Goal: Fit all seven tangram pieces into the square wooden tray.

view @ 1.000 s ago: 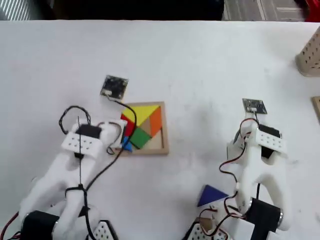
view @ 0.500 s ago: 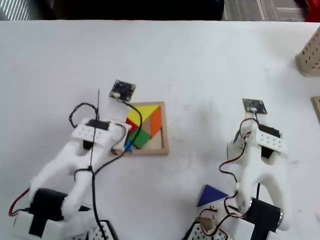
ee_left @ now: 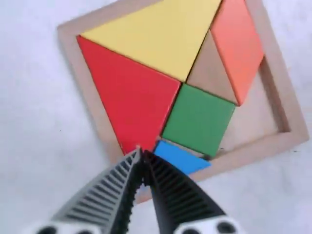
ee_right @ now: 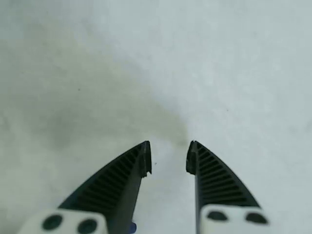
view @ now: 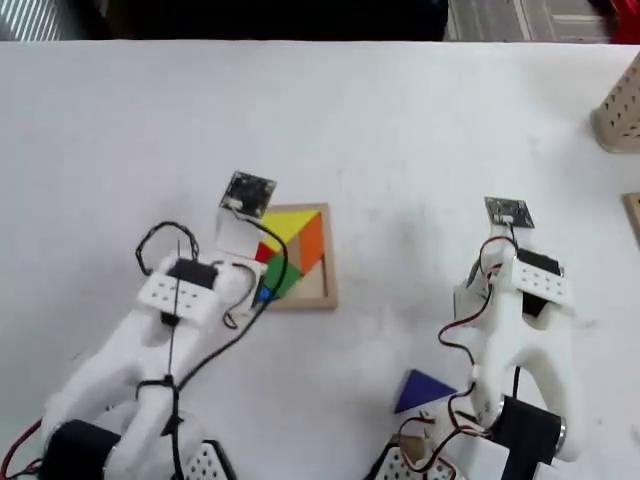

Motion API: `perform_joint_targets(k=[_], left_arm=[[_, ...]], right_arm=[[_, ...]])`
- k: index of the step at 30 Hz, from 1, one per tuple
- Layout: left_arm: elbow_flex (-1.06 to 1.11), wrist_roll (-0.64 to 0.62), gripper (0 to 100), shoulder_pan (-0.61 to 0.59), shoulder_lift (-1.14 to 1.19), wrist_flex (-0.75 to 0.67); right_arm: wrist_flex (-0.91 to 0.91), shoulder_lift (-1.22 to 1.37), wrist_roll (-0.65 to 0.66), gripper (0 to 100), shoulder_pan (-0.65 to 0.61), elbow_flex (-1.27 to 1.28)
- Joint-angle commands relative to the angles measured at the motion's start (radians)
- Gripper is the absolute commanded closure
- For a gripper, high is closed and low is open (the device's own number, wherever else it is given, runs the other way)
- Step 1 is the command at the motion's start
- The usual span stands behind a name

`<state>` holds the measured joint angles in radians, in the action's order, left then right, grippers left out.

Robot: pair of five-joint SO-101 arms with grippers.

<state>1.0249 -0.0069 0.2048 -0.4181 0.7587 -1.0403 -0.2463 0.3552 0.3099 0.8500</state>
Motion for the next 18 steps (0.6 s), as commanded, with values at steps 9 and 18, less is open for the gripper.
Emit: perform_joint_targets(k=[9, 18], left_arm=[[0.017, -0.012, 98, 0.093, -0.136, 0.083], [0.049, -0.015, 98, 0.147, -0.084, 0.075]], right_arm=[[0.01, -0.001, 0.014, 86.8, -0.01, -0.005], [0.01, -0.001, 0.014, 86.8, -0.01, -0.005]])
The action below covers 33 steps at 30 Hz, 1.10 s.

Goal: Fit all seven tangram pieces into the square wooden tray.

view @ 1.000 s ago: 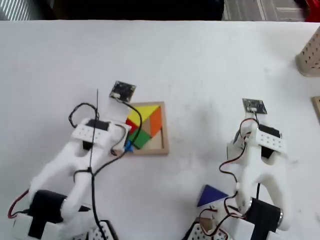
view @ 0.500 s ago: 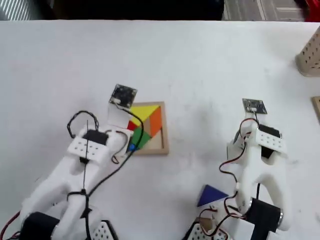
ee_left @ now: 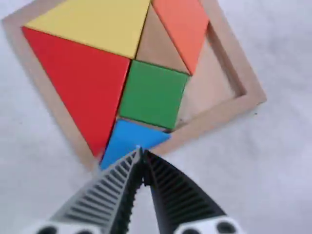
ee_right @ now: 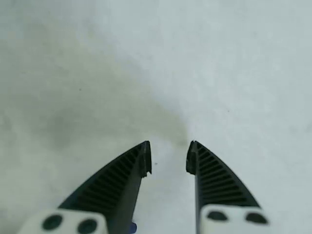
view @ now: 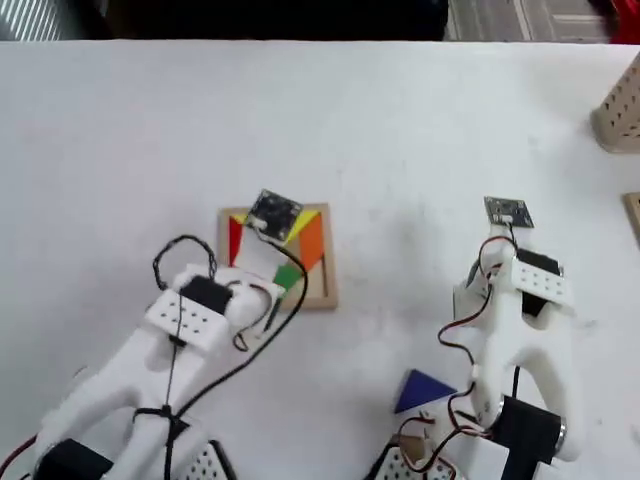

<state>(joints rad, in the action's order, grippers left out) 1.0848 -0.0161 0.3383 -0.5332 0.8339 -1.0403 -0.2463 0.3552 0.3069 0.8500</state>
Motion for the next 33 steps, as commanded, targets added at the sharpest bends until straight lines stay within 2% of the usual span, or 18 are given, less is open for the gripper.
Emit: perform_joint_targets(k=[1, 8, 12, 27, 33], left_arm=[[-0.015, -0.008, 98, 0.01, 0.056, -0.002], [-0.141, -0.008, 98, -0.027, 0.257, -0.012], [-0.163, -0.008, 98, -0.024, 0.271, -0.012], [-0.123, -0.003, 98, -0.033, 0.039, 0.078], [-0.017, -0.003, 98, -0.107, -0.142, 0.043]], right_arm=[[0.01, -0.001, 0.014, 86.8, -0.007, -0.005], [0.01, -0.001, 0.014, 86.8, -0.005, -0.005], [0.01, -0.001, 0.014, 86.8, -0.005, -0.005], [0.01, -0.001, 0.014, 86.8, -0.007, -0.005], [0.002, -0.002, 0.014, 87.2, -0.007, -0.005]])
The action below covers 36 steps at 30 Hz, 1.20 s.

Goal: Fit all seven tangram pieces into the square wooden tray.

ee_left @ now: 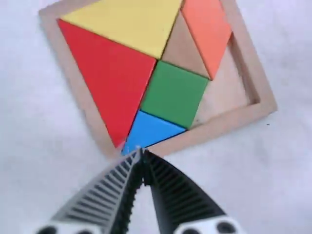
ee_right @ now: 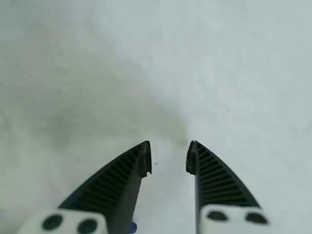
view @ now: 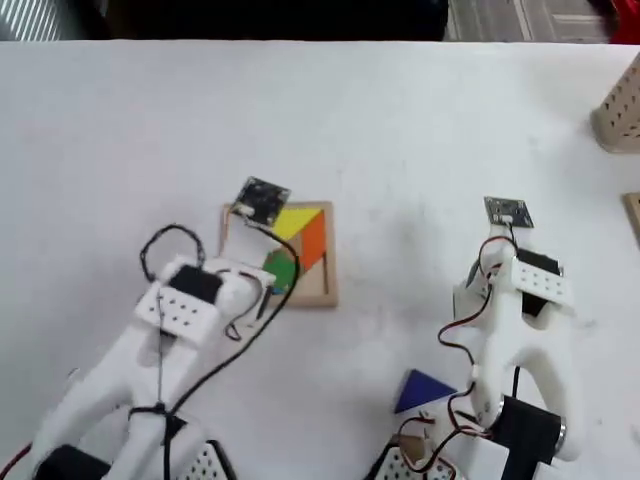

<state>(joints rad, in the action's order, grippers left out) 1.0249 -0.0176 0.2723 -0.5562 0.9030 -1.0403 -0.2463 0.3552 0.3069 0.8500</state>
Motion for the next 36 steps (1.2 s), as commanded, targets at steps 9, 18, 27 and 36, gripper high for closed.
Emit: perform_joint_targets(k=[9, 18, 27, 36], left_arm=[[0.107, -0.011, 86, -0.133, -0.16, -0.118], [0.081, -0.161, 82, -0.398, -0.16, -0.244], [0.083, -0.158, 81, -0.403, -0.16, -0.252], [0.081, -0.158, 81, -0.435, -0.16, -0.278]], right_arm=[[-0.302, -0.177, 0.42, 87.2, -0.053, -0.084], [-0.578, -0.288, 0.842, 86.8, -0.297, 0.052], [-0.539, -0.183, 1.432, 80.7, -0.45, 0.178], [-0.526, -0.174, 1.441, 66.9, -0.541, 0.198]])
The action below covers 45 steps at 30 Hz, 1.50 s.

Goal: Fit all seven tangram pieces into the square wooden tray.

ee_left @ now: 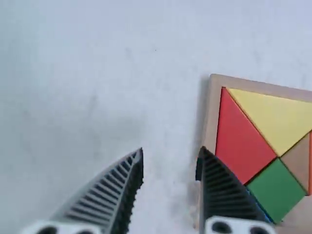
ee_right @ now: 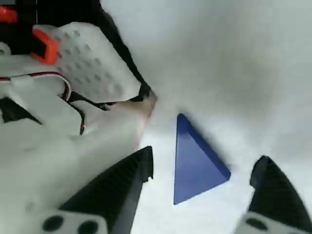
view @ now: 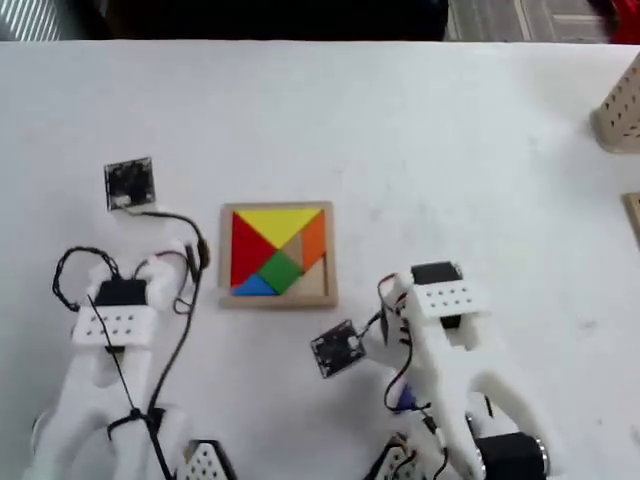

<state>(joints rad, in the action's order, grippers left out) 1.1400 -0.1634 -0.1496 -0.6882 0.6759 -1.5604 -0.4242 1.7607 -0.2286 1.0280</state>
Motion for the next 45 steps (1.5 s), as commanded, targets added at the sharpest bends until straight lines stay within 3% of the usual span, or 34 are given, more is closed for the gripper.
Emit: perform_joint_targets(k=[1, 7, 12, 16, 20, 23, 25, 27, 30, 34, 39, 45], left_arm=[[-0.034, -0.012, 81, -0.013, -0.028, -0.052], [-0.038, -0.012, 81, -0.028, -0.028, -0.054], [-0.032, -0.012, 81, -0.028, -0.028, -0.054], [-0.015, -0.012, 81, 0.033, -0.028, -0.046], [-0.002, 0.048, 82, 0.17, -0.036, -0.011], [-0.061, 0.107, 81, 0.309, -0.033, 0.117], [-0.117, 0.13, 81, 0.39, -0.03, 0.21], [-0.172, 0.15, 78, 0.466, -0.03, 0.299], [-0.236, 0.152, 66, 0.59, -0.03, 0.402], [-0.238, 0.149, 53, 0.799, -0.028, 0.431], [-0.227, 0.063, 54, 0.972, -0.028, 0.379], [-0.158, 0.118, 54, 1.087, -0.028, 0.255]], right_arm=[[0.002, 0.004, 0.038, 67.0, 0.013, 0.025], [-0.025, -0.007, 0.087, 69.7, 0.122, 0.003], [-0.027, -0.061, 0.028, 86.4, 0.217, -0.015], [0.018, -0.15, -0.259, 98.0, 0.272, -0.017], [0.13, -0.286, -0.658, 97.1, 0.36, -0.017], [0.199, -0.41, -0.898, 97.0, 0.506, -0.017], [0.211, -0.47, -0.967, 96.7, 0.631, -0.017], [0.222, -0.503, -1.003, 96.7, 0.763, -0.021], [0.291, -0.504, -1.063, 96.7, 0.975, -0.041], [0.487, -0.504, -1.068, 96.7, 1.17, -0.048], [0.665, -0.504, -1.068, 96.7, 1.343, -0.048], [0.852, -0.427, -1.068, 95.4, 1.457, -0.049]])
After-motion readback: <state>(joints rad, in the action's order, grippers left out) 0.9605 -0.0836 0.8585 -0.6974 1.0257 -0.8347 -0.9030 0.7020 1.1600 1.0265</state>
